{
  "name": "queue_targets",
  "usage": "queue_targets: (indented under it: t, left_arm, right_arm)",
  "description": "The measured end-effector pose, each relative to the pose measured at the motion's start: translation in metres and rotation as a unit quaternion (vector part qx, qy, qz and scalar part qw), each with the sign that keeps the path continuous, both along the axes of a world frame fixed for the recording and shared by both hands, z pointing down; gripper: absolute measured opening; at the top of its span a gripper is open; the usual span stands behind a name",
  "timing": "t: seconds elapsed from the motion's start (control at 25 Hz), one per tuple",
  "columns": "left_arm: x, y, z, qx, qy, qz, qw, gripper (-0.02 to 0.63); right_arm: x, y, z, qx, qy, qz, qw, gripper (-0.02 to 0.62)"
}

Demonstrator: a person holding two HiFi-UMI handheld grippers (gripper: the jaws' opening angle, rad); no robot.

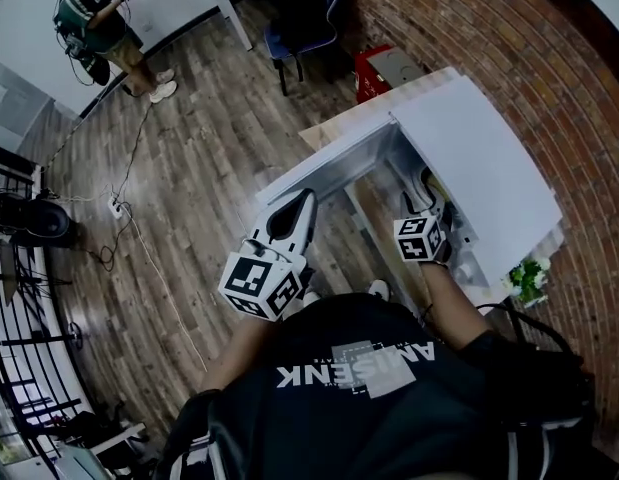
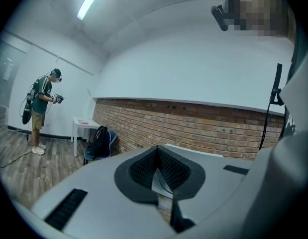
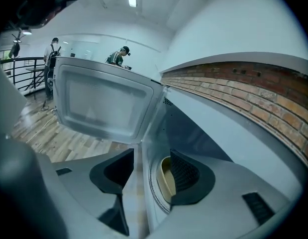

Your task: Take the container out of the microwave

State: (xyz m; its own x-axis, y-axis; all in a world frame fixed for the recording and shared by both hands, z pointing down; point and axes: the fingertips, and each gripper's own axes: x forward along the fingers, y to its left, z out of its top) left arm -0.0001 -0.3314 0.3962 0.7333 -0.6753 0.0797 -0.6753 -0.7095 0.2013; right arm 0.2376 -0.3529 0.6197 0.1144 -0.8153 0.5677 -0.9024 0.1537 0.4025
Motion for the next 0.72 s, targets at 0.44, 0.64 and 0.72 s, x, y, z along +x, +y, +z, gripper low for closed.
queue_targets:
  t: [0.44,0.64,0.72]
  left_arm:
    - [-0.012,-0.007,-0.003,-0.002,-0.004,-0.031,0.9995,0.011]
    - [-0.013,-0.007,-0.002,0.002,-0.013,-0.034,0.9993,0.012]
    - [-0.013,-0.009,-0.002,0.0,-0.015,-0.038,0.9992,0.011]
  right_arm:
    - [0.015,-0.02,0.028,-0.037,0.013,0.01,0.999,0.252]
    - [0.03,-0.03,0.039,-0.045,0.034,0.026,0.998,0.253]
    - [0.038,-0.035,0.041,-0.047,0.037,0.032,0.998,0.253]
